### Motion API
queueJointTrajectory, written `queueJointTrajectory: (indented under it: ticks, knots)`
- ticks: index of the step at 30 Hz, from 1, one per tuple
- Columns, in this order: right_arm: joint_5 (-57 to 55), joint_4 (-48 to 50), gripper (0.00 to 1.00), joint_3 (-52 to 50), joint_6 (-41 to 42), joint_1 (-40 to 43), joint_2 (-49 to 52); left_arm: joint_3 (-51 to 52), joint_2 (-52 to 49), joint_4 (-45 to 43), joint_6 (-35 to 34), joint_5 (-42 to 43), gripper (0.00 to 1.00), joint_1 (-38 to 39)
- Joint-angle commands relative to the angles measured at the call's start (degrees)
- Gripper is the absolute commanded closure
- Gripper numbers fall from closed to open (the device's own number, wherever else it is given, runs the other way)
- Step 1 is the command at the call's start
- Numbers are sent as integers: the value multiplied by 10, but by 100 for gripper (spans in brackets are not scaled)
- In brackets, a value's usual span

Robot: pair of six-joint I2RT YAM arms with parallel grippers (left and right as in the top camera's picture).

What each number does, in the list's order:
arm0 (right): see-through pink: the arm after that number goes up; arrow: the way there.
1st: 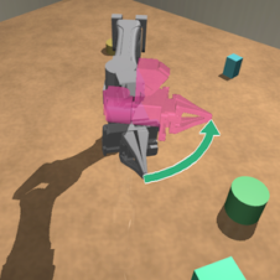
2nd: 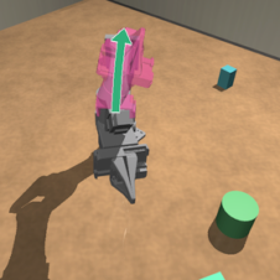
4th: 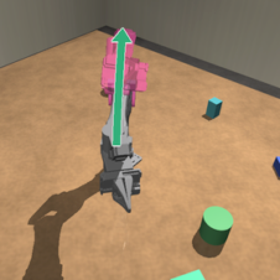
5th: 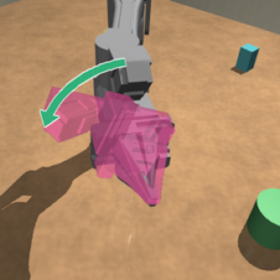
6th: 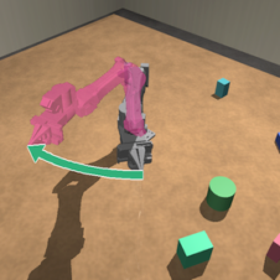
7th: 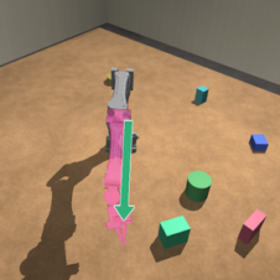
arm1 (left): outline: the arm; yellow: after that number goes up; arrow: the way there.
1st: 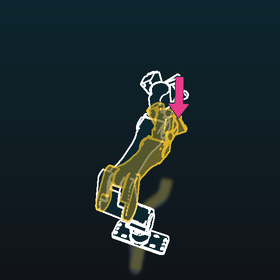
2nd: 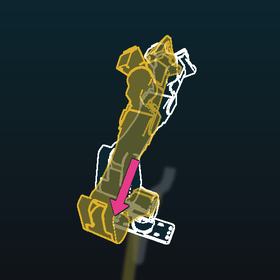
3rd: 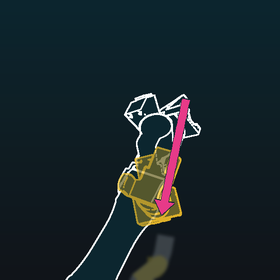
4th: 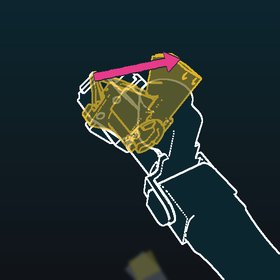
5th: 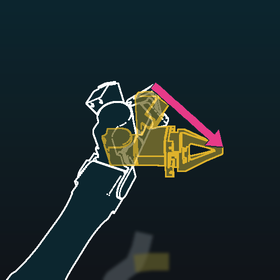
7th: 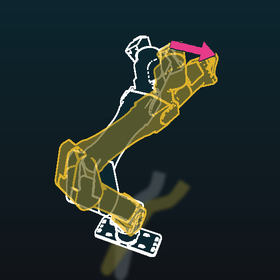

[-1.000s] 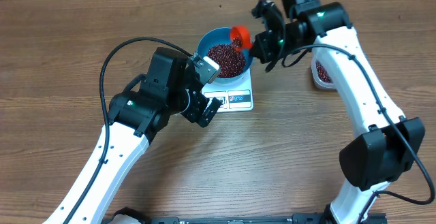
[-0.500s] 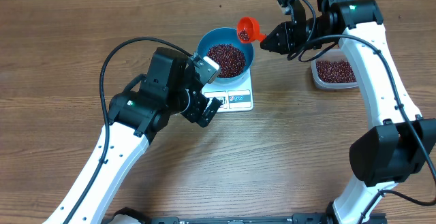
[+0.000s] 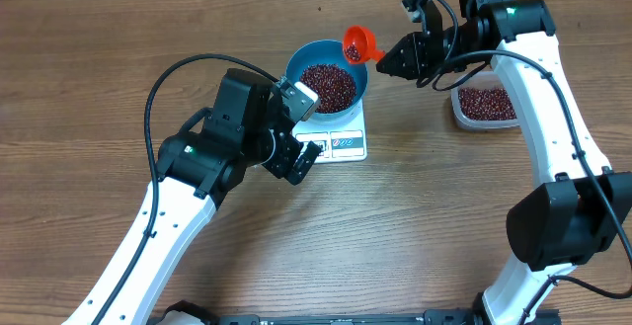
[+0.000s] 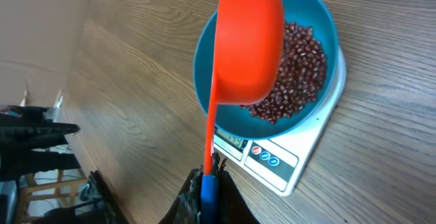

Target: Scoop item into bowl and weigh 150g on scale

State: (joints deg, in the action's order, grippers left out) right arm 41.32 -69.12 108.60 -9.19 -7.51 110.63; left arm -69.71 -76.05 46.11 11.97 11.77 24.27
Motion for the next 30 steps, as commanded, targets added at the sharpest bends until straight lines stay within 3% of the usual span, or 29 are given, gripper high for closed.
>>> queueJointTrajectory:
  ticks: [1,14,30]
  knots:
    - [-37,0,96,17,2,-12,-19,-13,5,0,-8,0,1,1]
    - [-274,7,96,17,34,-111,-19,-13,5,0,-8,0,0,1]
    - [-327,16,96,17,0,-153,-19,-13,5,0,-8,0,0,1]
